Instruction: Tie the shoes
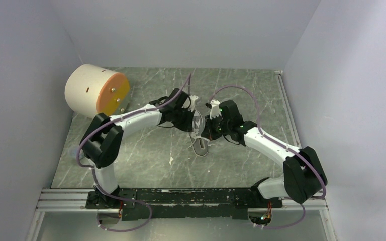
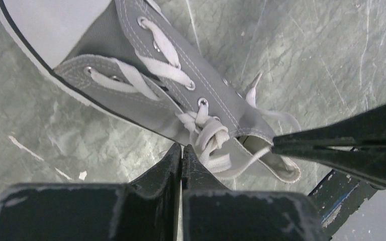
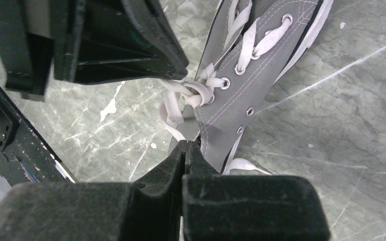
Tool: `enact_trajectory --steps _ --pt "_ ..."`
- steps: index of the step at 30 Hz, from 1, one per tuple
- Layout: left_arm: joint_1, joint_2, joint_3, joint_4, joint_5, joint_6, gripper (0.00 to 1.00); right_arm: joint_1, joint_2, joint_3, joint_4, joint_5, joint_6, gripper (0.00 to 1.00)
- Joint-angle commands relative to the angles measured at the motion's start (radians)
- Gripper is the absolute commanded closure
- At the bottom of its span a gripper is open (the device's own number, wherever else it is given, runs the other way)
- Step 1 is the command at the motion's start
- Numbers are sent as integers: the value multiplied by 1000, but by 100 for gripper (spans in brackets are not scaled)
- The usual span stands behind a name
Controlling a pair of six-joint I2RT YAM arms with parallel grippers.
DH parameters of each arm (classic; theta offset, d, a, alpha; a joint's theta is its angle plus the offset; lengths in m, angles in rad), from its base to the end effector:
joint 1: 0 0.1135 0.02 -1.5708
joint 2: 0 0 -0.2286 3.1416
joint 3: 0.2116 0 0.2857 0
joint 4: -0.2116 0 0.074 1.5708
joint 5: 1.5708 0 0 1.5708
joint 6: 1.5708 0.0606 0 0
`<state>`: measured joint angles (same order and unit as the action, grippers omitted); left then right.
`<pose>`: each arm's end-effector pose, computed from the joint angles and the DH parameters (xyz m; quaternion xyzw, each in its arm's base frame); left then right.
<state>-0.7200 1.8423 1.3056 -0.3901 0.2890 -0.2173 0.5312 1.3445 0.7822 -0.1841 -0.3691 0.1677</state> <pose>0.3129 -0.2974 0.1368 0.2776 0.8979 -0.2633 0.2177 0.2759 0.1875 0.1495 -0.2351 0.8726 0.2928 0.3125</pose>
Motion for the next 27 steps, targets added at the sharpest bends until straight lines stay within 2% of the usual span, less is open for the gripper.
enact_trajectory --steps 1,10,14,21,27 --pt "-3 -61 -50 42 6 -50 95 -1 23 7 27 0 2 100" --pt "-2 -66 -153 170 176 -126 88 0 72 34 47 -43 14 100" --pt "23 -54 -154 190 225 -123 79 1 85 42 35 -45 13 100" --pt "128 -73 -226 335 404 -157 64 0 81 41 41 -39 14 100" --pt "159 -37 -190 311 474 -97 54 0 80 48 41 -37 17 100"
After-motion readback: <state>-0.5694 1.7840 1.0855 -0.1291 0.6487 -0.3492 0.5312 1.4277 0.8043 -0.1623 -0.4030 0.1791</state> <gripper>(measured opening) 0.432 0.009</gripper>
